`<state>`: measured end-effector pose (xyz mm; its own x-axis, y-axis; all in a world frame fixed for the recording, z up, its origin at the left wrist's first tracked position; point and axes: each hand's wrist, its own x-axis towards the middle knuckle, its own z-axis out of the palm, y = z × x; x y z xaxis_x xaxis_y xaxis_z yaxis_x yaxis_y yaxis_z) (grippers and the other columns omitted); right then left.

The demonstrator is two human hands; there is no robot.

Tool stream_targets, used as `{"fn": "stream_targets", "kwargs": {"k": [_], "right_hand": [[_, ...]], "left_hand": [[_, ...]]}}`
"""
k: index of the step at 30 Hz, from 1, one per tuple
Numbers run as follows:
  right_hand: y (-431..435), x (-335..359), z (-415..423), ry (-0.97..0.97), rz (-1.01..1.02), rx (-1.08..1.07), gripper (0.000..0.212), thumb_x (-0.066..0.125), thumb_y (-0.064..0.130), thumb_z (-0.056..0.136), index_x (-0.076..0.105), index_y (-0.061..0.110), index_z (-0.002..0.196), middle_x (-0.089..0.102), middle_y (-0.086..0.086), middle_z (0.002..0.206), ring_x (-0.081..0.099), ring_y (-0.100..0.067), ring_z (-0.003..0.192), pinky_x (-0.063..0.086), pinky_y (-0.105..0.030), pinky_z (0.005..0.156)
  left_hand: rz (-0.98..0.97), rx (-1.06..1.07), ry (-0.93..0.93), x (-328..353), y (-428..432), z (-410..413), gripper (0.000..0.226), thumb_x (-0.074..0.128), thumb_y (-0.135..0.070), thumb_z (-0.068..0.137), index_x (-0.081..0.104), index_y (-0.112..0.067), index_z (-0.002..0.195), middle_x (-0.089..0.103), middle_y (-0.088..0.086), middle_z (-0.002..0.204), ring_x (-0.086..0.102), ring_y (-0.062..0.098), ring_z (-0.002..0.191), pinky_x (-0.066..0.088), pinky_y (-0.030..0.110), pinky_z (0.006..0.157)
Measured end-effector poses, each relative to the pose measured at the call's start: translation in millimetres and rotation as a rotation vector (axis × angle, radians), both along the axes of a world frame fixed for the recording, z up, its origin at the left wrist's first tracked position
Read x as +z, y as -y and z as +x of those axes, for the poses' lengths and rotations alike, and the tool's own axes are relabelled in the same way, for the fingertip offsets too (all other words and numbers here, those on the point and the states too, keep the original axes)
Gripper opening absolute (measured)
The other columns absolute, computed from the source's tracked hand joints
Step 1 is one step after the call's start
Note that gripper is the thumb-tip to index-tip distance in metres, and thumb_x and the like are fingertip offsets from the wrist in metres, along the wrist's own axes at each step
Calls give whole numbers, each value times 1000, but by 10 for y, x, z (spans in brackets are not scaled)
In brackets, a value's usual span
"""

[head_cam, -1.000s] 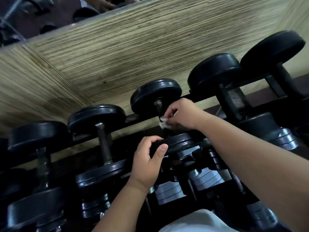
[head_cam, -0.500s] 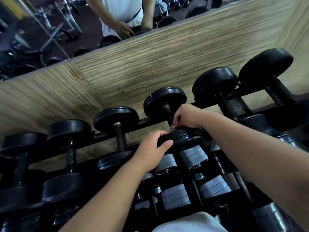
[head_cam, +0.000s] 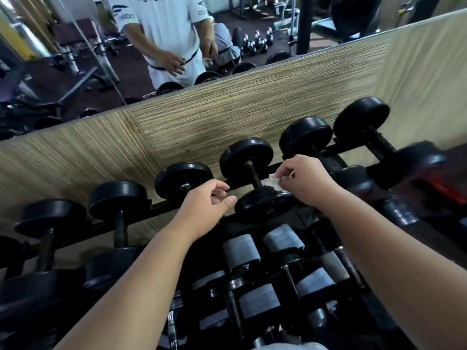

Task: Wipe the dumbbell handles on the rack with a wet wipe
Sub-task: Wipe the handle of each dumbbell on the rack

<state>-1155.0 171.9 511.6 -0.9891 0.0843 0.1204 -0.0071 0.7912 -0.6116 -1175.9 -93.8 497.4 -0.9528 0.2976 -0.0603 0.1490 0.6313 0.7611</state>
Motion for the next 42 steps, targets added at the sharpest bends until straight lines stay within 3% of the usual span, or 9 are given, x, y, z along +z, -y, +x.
{"fn": "stream_targets", "kwargs": {"k": [1,3,8,12,16,20,30,38,42], "right_hand": [[13,23,113,3,12,-20,12,70,10,82,77,19,86,65,6,84,57,-8,76,45,-19,70],[40,73,358,8,17,-65,14,69,10,80,77,20,85,64,7,82,59,-11,78,41,-9,66],[179,127,1056,-6,19,-167,13,69,10,81,78,18,86,56,12,79,54,-2,74,36,-4,63],[259,21,1659,31,5,-263,17,69,14,81,78,27,88,59,2,101,59,-14,90,42,-22,76],[271,-44,2242,89,-55,-313,22,73,18,77,71,40,74,62,10,95,62,-10,81,51,-29,73],[210,5,2644,109,-87,-360,16,75,19,79,75,34,82,66,8,92,64,-10,77,54,-31,71],[-216,81,2896,46,-120,-340,14,75,17,82,74,30,86,62,3,98,60,-10,77,46,-22,60],[-1092,-9,2815,4,-264,-244,13,75,16,83,72,28,80,64,7,69,53,-4,52,43,-22,51],[-1683,-75,2763,-3,-283,-175,12,77,19,80,70,29,80,68,6,73,58,-6,56,46,-22,52]], "left_hand": [[15,-16,-4,9,10,46,21,78,-37,91,68,-38,109,69,-11,106,65,6,86,54,23,86],[32,-57,-2,26,30,160,20,79,-37,90,68,-39,107,69,-10,105,66,7,87,55,25,89],[42,-174,-29,9,141,536,20,80,-38,88,68,-38,104,71,-10,103,65,5,85,56,28,90],[83,-242,-4,-73,178,886,23,79,-37,89,68,-34,108,69,-10,105,62,7,83,55,27,90],[117,-313,20,-153,48,1214,23,79,-34,90,69,-29,111,69,-6,106,58,3,76,53,21,83],[105,-372,14,-167,-159,1448,24,78,-38,90,68,-32,111,69,-10,108,62,6,88,50,22,84],[46,-382,-67,-44,-616,1687,27,77,-42,90,69,-31,113,69,-13,108,65,5,90,52,24,85],[-36,-281,-85,22,-1361,1766,25,78,-41,90,68,-33,111,67,-14,108,63,4,89,51,24,84],[-66,-195,-83,33,-1946,1858,24,79,-40,89,68,-33,110,67,-14,107,63,4,89,53,25,88]]}}
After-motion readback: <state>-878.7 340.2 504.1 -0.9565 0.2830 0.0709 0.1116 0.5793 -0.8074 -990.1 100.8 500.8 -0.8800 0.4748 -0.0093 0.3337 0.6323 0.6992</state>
